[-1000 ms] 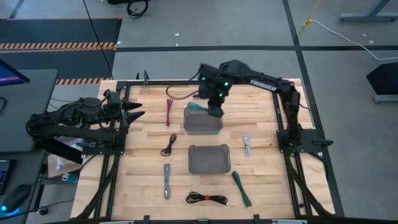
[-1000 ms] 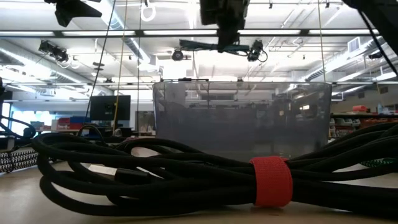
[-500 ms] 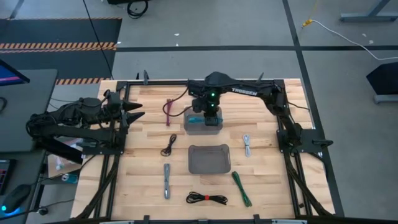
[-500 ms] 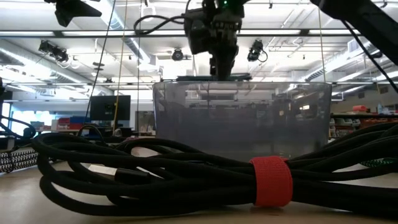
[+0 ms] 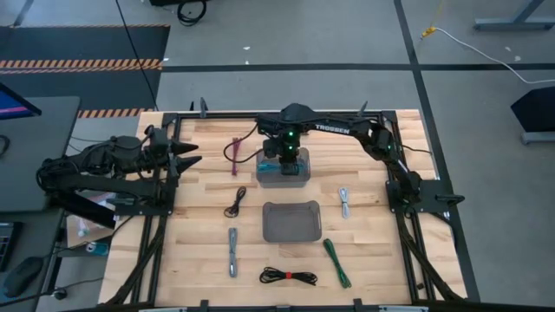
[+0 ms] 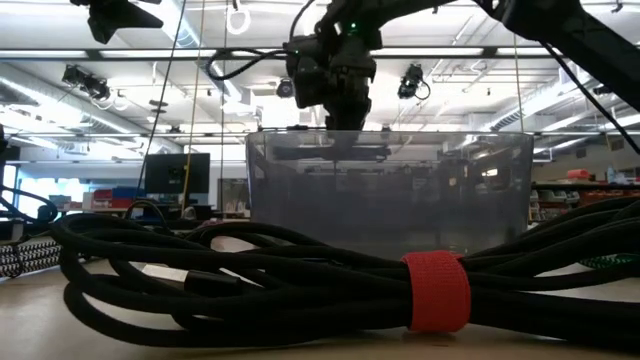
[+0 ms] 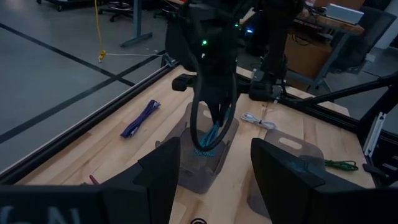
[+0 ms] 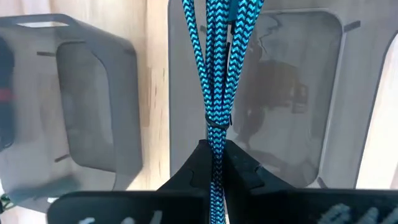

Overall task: Pick and place USB-C Cables
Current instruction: Put the blue charger cable into the top black transparent bin

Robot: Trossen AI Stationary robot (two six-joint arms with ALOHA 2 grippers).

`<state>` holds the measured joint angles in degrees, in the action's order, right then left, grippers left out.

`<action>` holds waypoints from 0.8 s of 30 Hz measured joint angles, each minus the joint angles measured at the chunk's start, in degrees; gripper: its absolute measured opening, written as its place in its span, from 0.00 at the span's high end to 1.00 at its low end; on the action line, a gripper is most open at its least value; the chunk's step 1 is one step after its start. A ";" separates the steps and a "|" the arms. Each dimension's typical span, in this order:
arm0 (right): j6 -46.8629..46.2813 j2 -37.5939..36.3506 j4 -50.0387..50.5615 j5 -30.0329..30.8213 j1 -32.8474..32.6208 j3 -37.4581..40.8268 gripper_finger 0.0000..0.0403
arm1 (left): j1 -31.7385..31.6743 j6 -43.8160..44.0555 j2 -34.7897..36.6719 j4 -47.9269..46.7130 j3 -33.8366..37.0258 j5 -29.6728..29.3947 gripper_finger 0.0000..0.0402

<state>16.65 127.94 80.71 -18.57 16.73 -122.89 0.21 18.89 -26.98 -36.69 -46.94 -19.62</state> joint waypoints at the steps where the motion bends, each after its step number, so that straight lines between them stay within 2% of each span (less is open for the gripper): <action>1: 0.03 0.28 0.13 0.24 0.02 0.00 0.95 | 0.00 -0.01 0.00 0.01 0.00 0.00 0.49; 9: 0.58 0.85 1.41 2.02 1.19 0.00 0.95 | 0.00 0.01 0.00 -0.10 0.00 0.00 0.49; 18: -0.14 1.34 -0.46 0.95 1.47 0.02 0.95 | 0.00 0.01 0.00 -0.50 0.00 -0.02 0.49; 24: -0.66 1.51 -2.41 -0.06 1.02 3.75 0.95 | 0.00 0.01 0.00 -0.62 0.00 -0.02 0.49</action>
<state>16.00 129.45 78.30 -18.63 17.75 -119.15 0.21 18.90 -26.98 -37.31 -46.94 -19.64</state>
